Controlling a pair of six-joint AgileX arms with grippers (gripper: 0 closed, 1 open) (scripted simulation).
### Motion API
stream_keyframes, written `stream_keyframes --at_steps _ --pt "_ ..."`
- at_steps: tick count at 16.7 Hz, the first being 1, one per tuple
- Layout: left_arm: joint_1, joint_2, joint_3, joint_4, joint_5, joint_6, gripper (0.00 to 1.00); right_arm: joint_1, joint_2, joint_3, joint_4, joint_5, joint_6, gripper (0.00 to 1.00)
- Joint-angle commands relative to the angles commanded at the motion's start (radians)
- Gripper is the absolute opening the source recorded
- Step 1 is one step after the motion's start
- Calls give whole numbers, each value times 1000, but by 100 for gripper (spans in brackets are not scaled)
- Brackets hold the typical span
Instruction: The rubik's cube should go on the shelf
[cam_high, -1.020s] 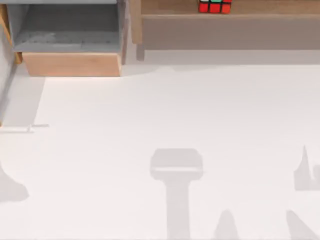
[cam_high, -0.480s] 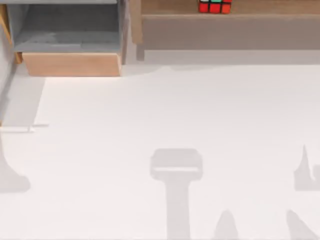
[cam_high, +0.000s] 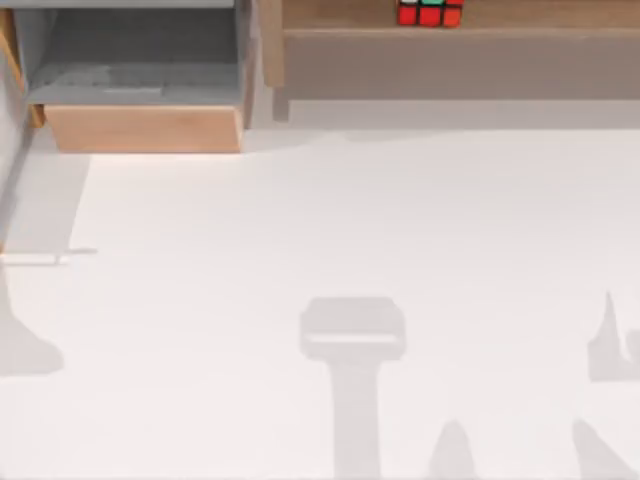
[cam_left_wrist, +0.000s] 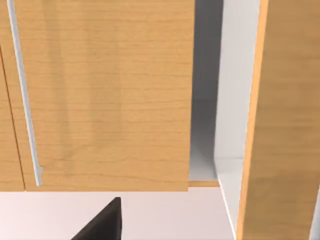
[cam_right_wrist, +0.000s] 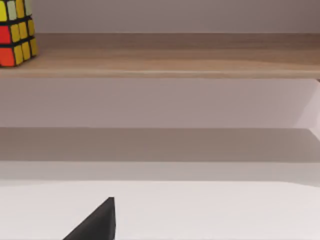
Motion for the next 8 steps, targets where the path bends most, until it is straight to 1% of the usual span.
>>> stream_keyframes --at_steps 8 --pt "0 0 0 0 0 0 25 0 0 0 0 0 0 100"
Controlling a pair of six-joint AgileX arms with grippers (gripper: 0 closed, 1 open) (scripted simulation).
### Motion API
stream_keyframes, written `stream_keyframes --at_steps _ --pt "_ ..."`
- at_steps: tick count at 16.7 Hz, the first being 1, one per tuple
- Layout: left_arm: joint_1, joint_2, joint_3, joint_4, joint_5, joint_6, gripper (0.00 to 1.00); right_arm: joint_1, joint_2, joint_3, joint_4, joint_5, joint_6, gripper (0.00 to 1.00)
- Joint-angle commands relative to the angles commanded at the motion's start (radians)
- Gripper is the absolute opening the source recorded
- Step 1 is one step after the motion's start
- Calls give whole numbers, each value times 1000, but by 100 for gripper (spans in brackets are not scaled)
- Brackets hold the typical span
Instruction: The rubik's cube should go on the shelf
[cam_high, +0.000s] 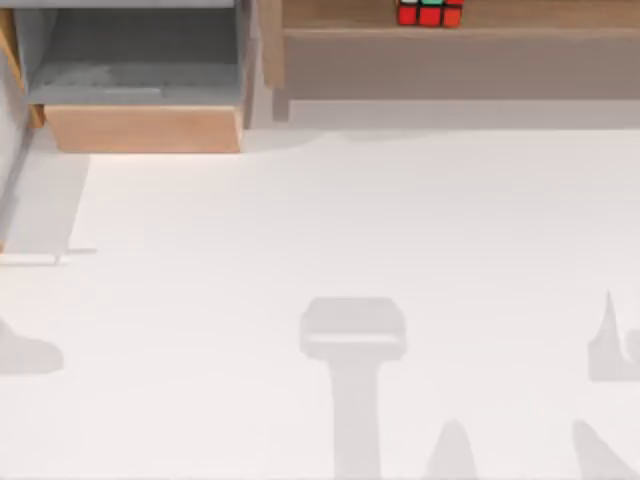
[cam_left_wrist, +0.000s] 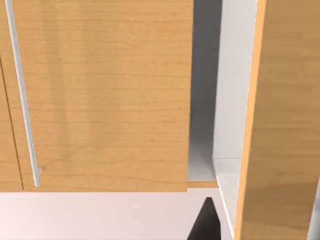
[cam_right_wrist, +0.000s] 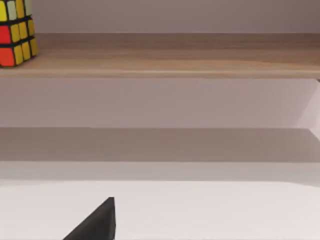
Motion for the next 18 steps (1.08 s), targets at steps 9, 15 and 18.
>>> stream_keyframes --at_steps 9,15,18 --pt "0 0 0 0 0 0 0 0 0 0 0 0 0 100" --pt "-29 37 34 -43 -31 -6 0 0 0 0 0 0 0 100" --pt "-72 67 149 -85 -71 -6 0 0 0 0 0 0 0 100"
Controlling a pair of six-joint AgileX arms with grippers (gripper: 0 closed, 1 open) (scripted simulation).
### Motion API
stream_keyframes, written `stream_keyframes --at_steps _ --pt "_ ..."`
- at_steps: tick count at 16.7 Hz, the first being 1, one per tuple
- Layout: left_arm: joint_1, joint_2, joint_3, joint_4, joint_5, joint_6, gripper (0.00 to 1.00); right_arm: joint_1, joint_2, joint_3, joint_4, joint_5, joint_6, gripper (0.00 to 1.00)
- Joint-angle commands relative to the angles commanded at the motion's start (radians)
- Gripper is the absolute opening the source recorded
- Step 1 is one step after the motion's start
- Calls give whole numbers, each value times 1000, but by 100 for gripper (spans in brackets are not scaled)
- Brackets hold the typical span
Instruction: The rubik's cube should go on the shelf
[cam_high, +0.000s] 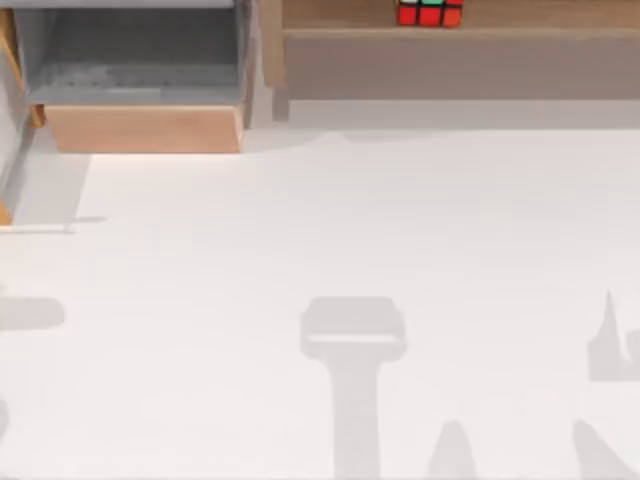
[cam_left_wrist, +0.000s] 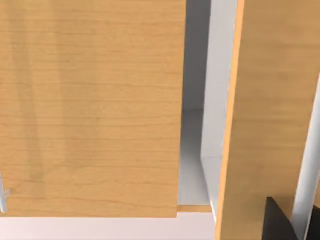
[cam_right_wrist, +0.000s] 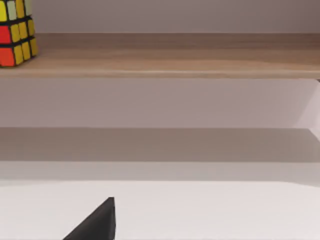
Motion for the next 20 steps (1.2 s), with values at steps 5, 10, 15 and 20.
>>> stream_keyframes --at_steps 5,10,15,20 --pt "-47 35 69 -48 -49 -2 0 0 0 0 0 0 0 100" --pt "-56 55 101 -72 -61 -3 0 0 0 0 0 0 0 100" --pt "-111 124 263 -155 -117 -5 0 0 0 0 0 0 0 100" --pt "-132 145 312 -185 -136 -8 0 0 0 0 0 0 0 100"
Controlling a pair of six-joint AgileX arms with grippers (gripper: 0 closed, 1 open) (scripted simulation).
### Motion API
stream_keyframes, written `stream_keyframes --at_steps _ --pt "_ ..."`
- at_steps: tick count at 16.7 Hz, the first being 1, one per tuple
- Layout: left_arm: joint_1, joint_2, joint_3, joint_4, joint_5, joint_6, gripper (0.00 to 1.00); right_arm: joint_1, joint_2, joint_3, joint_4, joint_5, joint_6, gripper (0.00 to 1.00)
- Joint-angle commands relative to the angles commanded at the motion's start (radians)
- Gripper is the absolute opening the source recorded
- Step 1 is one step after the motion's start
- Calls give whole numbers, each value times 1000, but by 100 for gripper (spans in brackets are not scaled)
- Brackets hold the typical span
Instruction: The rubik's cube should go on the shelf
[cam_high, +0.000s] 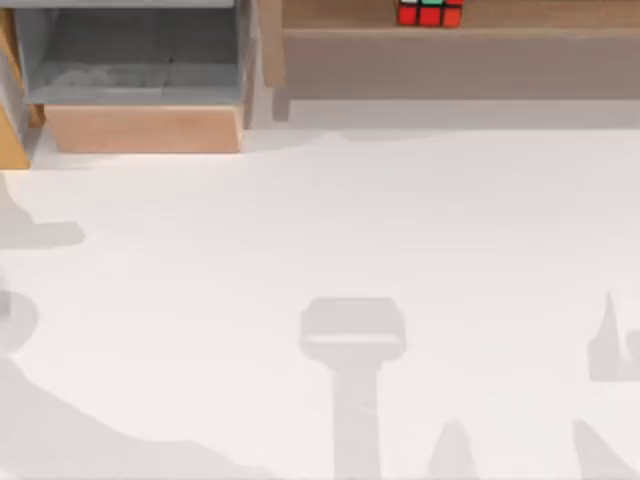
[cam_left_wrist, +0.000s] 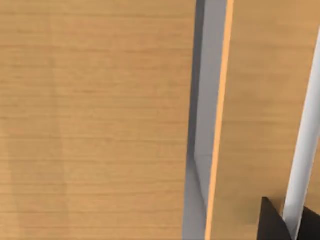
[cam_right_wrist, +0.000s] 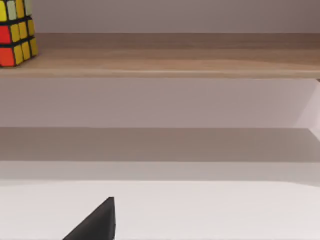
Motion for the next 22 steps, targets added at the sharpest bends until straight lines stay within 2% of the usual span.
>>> stream_keyframes --at_steps 4,10,15,22 --pt "-8 30 33 -32 -12 -1 0 0 0 0 0 0 0 100" --pt "-53 111 256 -132 -51 -1 0 0 0 0 0 0 0 100" --pt "-63 127 277 -150 -65 -4 0 0 0 0 0 0 0 100" --pt "-63 127 277 -150 -65 -4 53 0 0 0 0 0 0 100"
